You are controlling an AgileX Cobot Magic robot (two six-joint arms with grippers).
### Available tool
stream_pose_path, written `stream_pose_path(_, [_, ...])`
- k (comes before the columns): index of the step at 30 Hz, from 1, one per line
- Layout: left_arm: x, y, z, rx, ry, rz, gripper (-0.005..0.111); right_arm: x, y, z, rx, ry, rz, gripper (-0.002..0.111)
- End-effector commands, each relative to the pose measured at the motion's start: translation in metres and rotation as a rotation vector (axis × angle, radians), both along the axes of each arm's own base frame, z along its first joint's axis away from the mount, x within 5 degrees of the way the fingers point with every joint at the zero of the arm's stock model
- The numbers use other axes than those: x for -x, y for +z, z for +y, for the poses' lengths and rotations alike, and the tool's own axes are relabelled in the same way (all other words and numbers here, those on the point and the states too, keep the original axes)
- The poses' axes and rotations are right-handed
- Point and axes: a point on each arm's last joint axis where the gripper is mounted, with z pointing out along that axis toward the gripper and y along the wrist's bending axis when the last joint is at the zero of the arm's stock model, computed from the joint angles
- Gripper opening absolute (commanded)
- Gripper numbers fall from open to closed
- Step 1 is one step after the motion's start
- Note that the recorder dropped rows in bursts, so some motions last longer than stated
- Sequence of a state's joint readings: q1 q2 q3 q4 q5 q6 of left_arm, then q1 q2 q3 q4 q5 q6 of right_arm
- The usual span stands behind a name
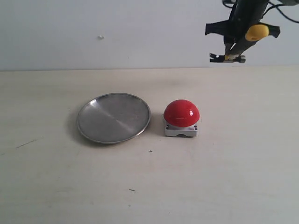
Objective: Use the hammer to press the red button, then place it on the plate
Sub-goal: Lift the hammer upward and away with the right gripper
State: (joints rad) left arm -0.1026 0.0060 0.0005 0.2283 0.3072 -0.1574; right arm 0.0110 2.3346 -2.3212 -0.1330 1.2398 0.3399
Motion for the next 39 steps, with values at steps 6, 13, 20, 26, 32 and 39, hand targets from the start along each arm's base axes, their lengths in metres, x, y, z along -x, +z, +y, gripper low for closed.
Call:
stream_pose_path(6, [0.000, 0.001, 0.000, 0.007, 0.002, -0.009, 0.000, 0.059, 0.109, -0.008, 0.099, 0.001, -0.184, 0.000])
stream_pose_path(13, [0.000, 0.001, 0.000, 0.007, 0.002, -0.009, 0.000, 0.173, 0.155, -0.011, 0.117, -0.007, -0.500, 0.000])
stream_pose_path(20, [0.000, 0.001, 0.000, 0.007, 0.002, -0.009, 0.000, 0.306, 0.123, 0.002, 0.051, 0.123, -0.948, 0.000])
stream_pose_path(26, [0.000, 0.001, 0.000, 0.007, 0.002, -0.009, 0.000, 0.358, 0.087, 0.010, 0.020, 0.216, -1.188, 0.000])
stream_pose_path(32, [0.000, 0.001, 0.000, 0.007, 0.002, -0.009, 0.000, 0.370, 0.059, 0.014, -0.010, 0.247, -1.238, 0.000])
stream_pose_path(39, [-0.001, 0.005, 0.000, -0.087, -0.016, -0.063, 0.000, 0.354, 0.035, 0.017, -0.037, 0.266, -1.197, 0.000])
